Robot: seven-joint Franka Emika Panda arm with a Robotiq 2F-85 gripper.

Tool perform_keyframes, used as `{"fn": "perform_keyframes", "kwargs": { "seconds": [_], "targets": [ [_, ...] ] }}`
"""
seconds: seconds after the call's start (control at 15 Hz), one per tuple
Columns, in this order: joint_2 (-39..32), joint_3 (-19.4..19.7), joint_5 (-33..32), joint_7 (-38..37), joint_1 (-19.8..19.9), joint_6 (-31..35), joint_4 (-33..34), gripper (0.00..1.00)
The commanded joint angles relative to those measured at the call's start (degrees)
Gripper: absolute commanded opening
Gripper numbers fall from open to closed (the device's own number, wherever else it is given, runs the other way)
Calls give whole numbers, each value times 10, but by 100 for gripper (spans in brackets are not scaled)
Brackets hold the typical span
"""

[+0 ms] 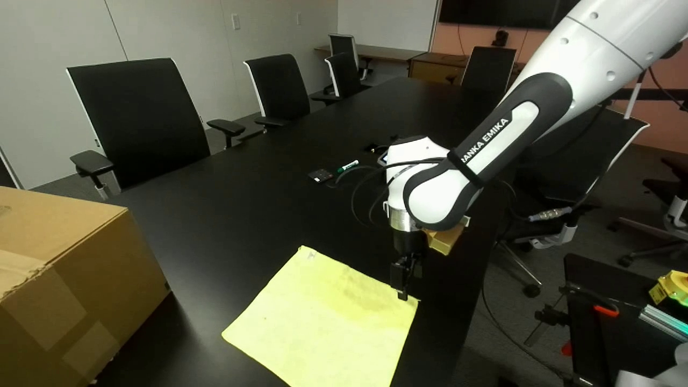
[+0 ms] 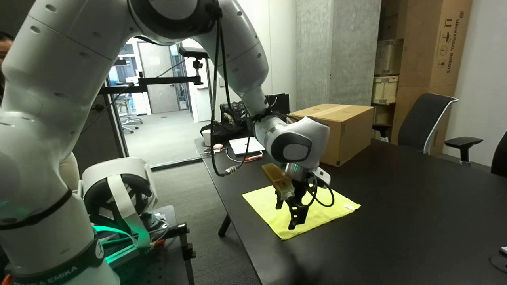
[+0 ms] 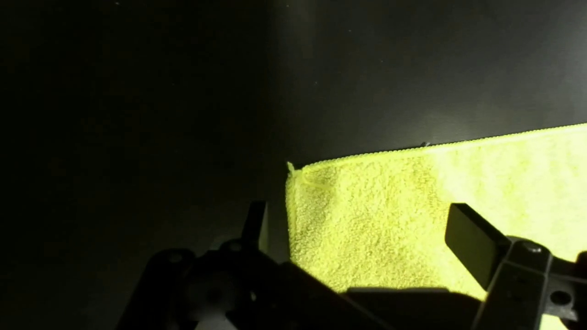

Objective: Fold the yellow towel from bottom to top.

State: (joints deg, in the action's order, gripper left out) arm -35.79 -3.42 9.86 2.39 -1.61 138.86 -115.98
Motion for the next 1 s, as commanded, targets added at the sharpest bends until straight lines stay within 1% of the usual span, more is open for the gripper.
{"fn": "perform_keyframes", "kwargs": {
  "seconds": [0.0, 0.2, 0.47, 0.93],
  "targets": [
    [-27, -9, -2, -26, -8, -12, 31, 100],
    [-33, -26, 4, -21, -10, -16, 31, 100],
    [-42, -38, 1, -17, -15, -8, 27, 100],
    [-68, -21, -23, -27, -33, 17, 23, 100]
  ]
}}
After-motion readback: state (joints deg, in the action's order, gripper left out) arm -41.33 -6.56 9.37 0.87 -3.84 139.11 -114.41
